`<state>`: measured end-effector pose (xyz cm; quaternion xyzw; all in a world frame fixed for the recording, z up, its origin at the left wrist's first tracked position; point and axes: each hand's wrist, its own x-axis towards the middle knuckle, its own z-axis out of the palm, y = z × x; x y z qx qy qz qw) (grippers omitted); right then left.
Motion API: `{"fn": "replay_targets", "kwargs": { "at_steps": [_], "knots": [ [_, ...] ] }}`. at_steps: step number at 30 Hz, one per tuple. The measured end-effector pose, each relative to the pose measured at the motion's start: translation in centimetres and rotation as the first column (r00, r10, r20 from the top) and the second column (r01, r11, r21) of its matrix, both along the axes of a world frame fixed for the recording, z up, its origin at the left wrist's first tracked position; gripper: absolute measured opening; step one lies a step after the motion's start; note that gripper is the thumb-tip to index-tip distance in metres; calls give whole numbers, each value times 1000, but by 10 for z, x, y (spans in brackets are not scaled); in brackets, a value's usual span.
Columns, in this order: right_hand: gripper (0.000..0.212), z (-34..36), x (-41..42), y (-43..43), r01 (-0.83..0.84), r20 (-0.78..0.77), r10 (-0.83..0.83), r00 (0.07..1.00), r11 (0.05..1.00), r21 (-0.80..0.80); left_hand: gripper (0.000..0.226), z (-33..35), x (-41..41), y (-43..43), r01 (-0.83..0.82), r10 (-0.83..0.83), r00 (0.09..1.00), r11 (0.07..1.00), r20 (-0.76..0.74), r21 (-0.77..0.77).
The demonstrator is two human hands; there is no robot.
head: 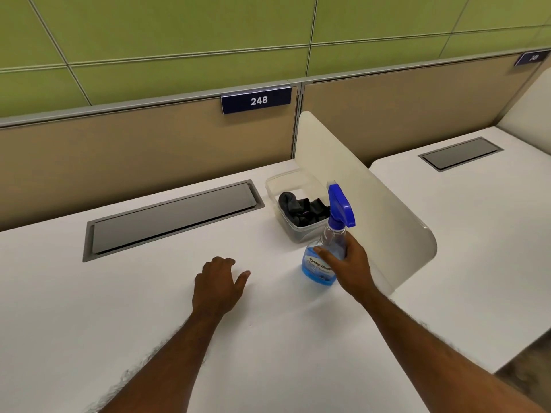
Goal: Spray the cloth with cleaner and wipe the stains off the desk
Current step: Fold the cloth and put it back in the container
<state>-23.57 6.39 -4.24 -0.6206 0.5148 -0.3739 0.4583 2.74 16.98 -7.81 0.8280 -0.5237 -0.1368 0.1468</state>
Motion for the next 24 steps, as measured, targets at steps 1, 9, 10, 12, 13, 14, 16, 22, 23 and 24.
{"fn": "replay_targets", "kwargs": {
  "at_steps": [1, 9, 10, 12, 13, 14, 16, 22, 23, 24],
  "knots": [
    [47, -1, 1, 0, 16, 2, -16, 1000, 1000, -14, 51, -1, 1, 4, 6, -6, 1000, 1000, 7, 14],
    [37, 1, 1, -2, 38, -22, -39, 999, 999, -26, 63, -16, 3, 24, 102, -109, 989, 993, 100, 67],
    [37, 2, 0, -3, 36, -31, -36, 999, 999, -25, 66, -18, 3, 24, 119, -126, 983, 991, 135, 56],
    [38, 5, -2, -5, 27, -42, -29, 999, 999, -32, 79, -20, 0, 24, 143, -142, 972, 990, 185, 4],
    [37, 8, -4, -6, 25, -46, -27, 999, 999, -42, 86, -20, -1, 23, 154, -147, 969, 988, 199, -21],
    [36, 12, -5, -8, 23, -46, -26, 999, 998, -55, 90, -20, -3, 20, 162, -151, 968, 986, 202, -36],
    [34, 23, -9, -12, 20, -42, -23, 999, 996, -86, 94, -20, -8, 11, 161, -150, 971, 986, 184, -42],
    [29, 70, -15, -45, -17, -48, 8, 999, 982, -189, 90, -6, -36, -46, 150, -141, 984, 985, 107, -86],
    [24, 78, -15, -54, -19, -44, 10, 999, 979, -203, 89, -3, -41, -57, 150, -142, 986, 984, 91, -94],
    [21, 84, -14, -63, -20, -36, 12, 999, 976, -215, 89, 0, -45, -69, 150, -143, 987, 984, 77, -100]
  ]
}}
